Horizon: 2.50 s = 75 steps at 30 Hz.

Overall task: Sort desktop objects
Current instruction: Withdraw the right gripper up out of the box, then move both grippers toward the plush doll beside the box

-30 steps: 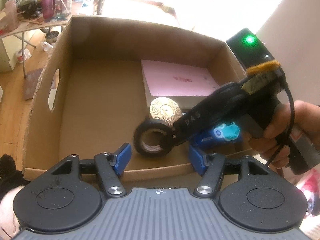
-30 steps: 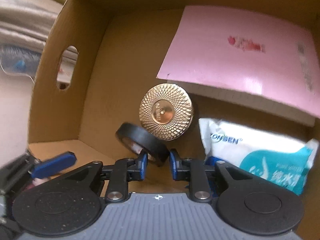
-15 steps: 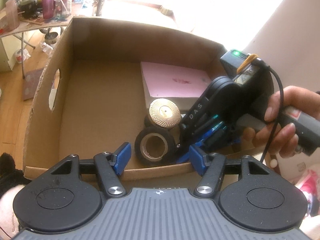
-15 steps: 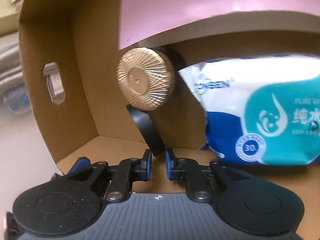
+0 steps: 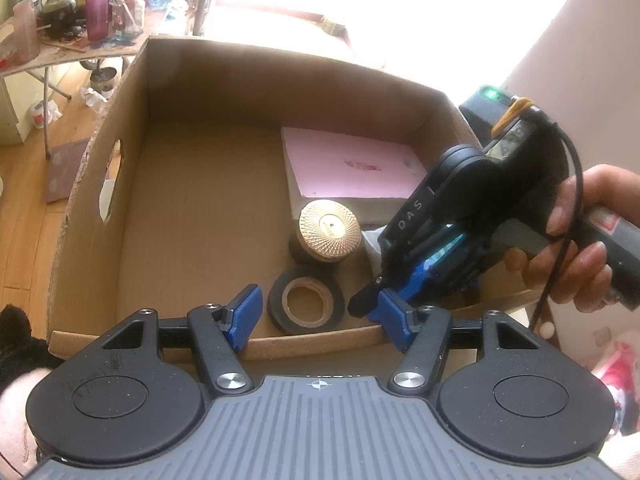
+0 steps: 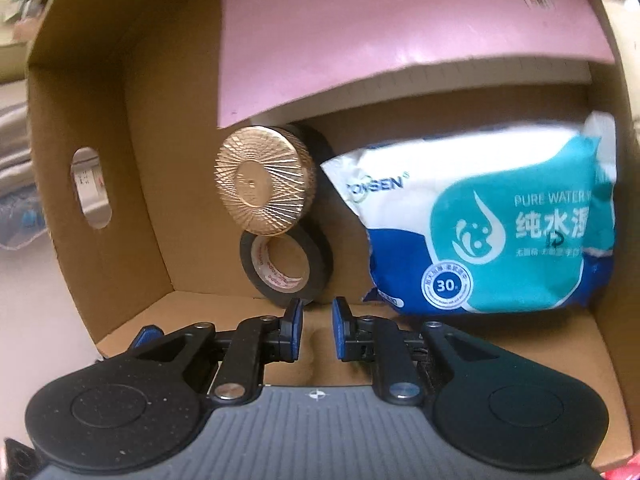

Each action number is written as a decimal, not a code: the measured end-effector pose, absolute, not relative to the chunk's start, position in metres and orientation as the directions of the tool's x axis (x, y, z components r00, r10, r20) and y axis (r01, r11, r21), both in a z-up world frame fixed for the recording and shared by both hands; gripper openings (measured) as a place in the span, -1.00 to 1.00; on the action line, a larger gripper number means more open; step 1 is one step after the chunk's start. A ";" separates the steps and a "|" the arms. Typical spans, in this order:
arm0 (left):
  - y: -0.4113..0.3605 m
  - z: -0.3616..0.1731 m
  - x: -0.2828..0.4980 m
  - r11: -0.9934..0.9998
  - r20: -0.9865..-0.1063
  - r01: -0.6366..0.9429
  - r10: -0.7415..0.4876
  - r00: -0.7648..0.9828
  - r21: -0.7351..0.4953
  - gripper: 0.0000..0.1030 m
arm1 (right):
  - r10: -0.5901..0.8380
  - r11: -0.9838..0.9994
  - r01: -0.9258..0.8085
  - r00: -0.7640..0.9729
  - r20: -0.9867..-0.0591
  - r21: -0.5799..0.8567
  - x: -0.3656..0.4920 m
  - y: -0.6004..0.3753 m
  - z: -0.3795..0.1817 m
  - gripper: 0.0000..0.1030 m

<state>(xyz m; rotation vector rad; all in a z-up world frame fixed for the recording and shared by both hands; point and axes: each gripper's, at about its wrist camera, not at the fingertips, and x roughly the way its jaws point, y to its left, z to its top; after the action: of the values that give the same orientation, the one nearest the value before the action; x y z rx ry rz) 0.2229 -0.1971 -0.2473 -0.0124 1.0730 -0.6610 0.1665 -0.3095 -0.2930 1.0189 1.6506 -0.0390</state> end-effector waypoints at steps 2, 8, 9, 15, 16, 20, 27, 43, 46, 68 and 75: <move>-0.198 -0.247 0.221 0.811 -0.805 0.490 -0.505 0.311 -0.319 0.25 | 0.568 0.653 0.597 0.021 -0.823 0.466 0.170 -0.320 -0.287 -0.64; -0.196 -0.244 0.215 0.821 -0.795 0.474 -0.503 0.339 -0.317 0.34 | 0.510 0.741 0.477 0.059 -0.858 0.473 0.177 -0.304 -0.266 -0.52; -0.195 -0.243 0.214 0.823 -0.791 0.471 -0.503 0.347 -0.317 0.34 | 0.492 0.765 0.441 0.070 -0.868 0.469 0.177 -0.303 -0.259 -0.52; -0.185 -0.233 0.200 0.835 -0.755 0.439 -0.513 0.408 -0.330 0.46 | 0.434 0.865 0.214 0.132 -0.891 0.453 0.194 -0.276 -0.228 -0.52; -0.182 -0.231 0.196 0.838 -0.744 0.430 -0.517 0.423 -0.337 0.50 | 0.438 0.869 0.189 0.135 -0.889 0.457 0.196 -0.275 -0.225 -0.52; -0.169 -0.223 0.178 0.852 -0.714 0.385 -0.513 0.477 -0.355 0.83 | 0.438 0.888 0.104 0.110 -0.892 0.448 0.223 -0.236 -0.232 -0.52; -0.140 -0.218 0.137 0.916 -0.718 0.240 -0.401 0.568 -0.322 0.91 | 0.423 0.903 0.085 -0.005 -0.906 0.421 0.224 -0.229 -0.241 -0.53; -0.055 -0.237 0.058 0.933 -0.791 -0.186 -0.142 0.596 -0.308 0.93 | 0.376 0.926 0.058 -0.033 -0.926 0.374 0.231 -0.197 -0.251 -0.57; -0.050 -0.240 0.057 0.930 -0.801 -0.204 -0.136 0.583 -0.307 0.93 | 0.386 0.919 0.110 -0.055 -0.921 0.379 0.226 -0.204 -0.255 -0.58; -0.016 -0.259 0.060 0.789 -0.748 -0.330 -0.233 0.621 -0.519 0.95 | 0.329 0.944 -0.102 0.395 -0.858 0.315 0.163 -0.225 -0.113 -0.29; -0.011 -0.260 0.059 0.807 -0.767 -0.344 -0.196 0.612 -0.480 0.95 | 0.439 0.882 -0.376 0.442 -0.782 0.283 0.132 -0.160 -0.091 0.29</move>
<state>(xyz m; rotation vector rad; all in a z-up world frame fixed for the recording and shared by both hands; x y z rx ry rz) 0.0595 -0.0108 -0.2596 -0.6496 0.9258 0.0928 0.1316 -0.1599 -0.0915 0.0709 0.9912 0.5061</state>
